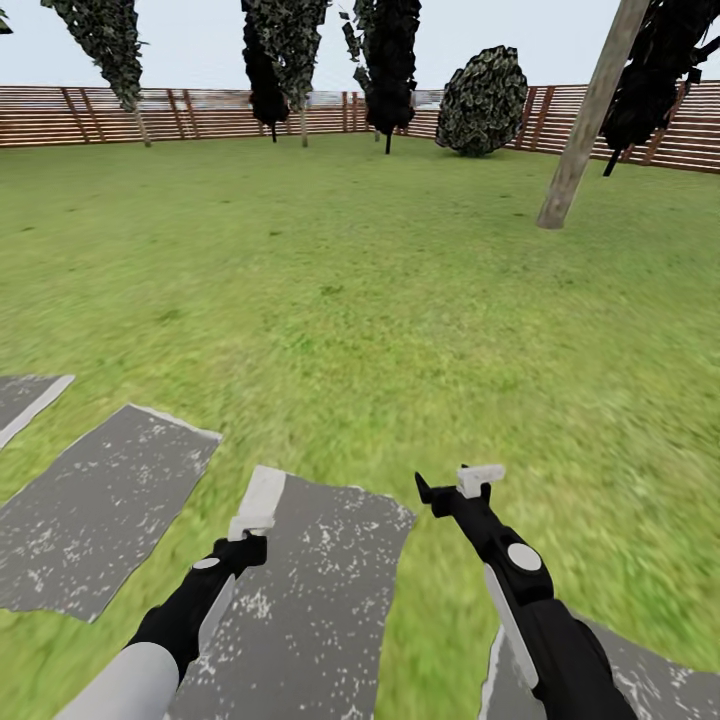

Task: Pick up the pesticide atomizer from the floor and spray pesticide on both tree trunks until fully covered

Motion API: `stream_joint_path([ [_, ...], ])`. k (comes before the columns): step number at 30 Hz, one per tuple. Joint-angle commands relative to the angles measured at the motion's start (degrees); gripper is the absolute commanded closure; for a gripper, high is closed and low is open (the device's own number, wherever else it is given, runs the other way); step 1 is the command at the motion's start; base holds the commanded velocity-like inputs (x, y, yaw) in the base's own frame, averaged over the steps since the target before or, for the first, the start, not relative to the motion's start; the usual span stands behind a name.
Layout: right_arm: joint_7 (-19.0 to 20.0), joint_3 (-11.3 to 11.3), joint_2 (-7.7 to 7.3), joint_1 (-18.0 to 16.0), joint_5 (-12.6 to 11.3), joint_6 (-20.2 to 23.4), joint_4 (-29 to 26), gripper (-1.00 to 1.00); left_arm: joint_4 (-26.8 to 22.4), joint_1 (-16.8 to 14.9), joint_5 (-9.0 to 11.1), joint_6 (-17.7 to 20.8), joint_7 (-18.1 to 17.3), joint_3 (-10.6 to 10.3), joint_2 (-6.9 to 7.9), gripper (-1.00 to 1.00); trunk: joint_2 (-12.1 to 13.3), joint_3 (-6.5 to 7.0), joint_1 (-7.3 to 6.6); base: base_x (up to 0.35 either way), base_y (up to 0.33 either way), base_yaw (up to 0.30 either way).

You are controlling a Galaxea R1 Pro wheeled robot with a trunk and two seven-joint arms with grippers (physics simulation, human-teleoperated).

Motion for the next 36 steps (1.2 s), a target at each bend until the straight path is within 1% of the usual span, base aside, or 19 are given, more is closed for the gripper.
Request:
stream_joint_path([
  [1,-0.06,0.04,0.03,0.00,-0.06,0.00,-0.11,-1.00,-0.01,0.00,0.05,0.00,-0.01,0.05,0.00,1.00,0.00,0.00,0.00,0.241,-0.197,0.000],
  [15,-0.06,0.00,0.09,0.00,-0.07,0.00,-0.12,-1.00,-0.01,-0.02,0.17,0.00,0.04,0.04,-0.01,1.00,0.00,0.00,0.00,0.291,-0.171,-0.015],
  [21,-0.06,0.00,0.09,-0.01,-0.07,0.00,-0.09,-1.00,-0.01,-0.05,0.17,0.00,0.04,0.08,0.00,1.00,0.00,0.00,0.00,0.324,-0.084,-0.236],
  [36,-0.06,0.08,0.09,0.00,-0.07,0.00,0.09,-1.00,-0.01,-0.09,0.17,0.00,-0.01,0.16,0.00,1.00,0.00,0.00,0.00,0.339,-0.004,-0.287],
])
